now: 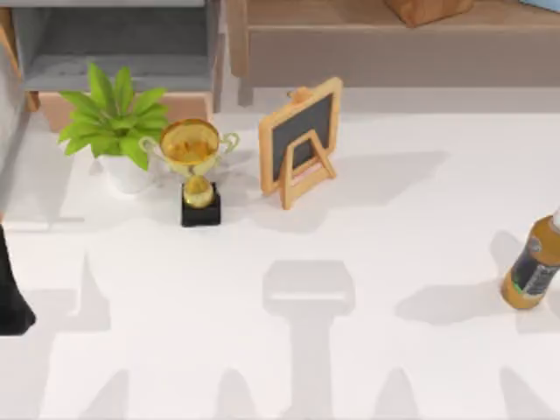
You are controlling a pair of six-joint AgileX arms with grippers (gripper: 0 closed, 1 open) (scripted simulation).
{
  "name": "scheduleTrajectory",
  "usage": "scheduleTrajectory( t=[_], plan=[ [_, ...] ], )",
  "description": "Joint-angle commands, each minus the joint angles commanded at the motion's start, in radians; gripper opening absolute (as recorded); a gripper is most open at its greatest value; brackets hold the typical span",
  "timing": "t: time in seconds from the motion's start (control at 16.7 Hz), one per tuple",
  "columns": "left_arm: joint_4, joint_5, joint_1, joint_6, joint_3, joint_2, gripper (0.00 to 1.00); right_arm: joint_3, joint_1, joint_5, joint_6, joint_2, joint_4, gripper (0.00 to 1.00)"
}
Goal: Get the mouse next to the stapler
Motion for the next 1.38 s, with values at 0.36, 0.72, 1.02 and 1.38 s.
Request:
scheduleTrajectory(
  t=[0.36, 0.72, 1.02, 1.38],
  plan=[
    [-0.066, 0.003, 0.015, 0.019, 0.100, 0.101, 1.00, 0.000, 0.000, 0.000, 0.000, 0.000, 0.000, 1.00],
    [-0.330, 0.014, 0.075, 0.096, 0.560, 0.570, 1.00, 0.000, 0.000, 0.000, 0.000, 0.000, 0.000, 1.00],
    [-0.626, 0.020, 0.155, 0.180, 1.129, 1.168, 1.00, 0.000, 0.000, 0.000, 0.000, 0.000, 0.000, 1.00],
    [-0.988, 0.026, 0.263, 0.278, 1.811, 1.902, 1.00, 0.000, 0.000, 0.000, 0.000, 0.000, 0.000, 1.00]
  ],
)
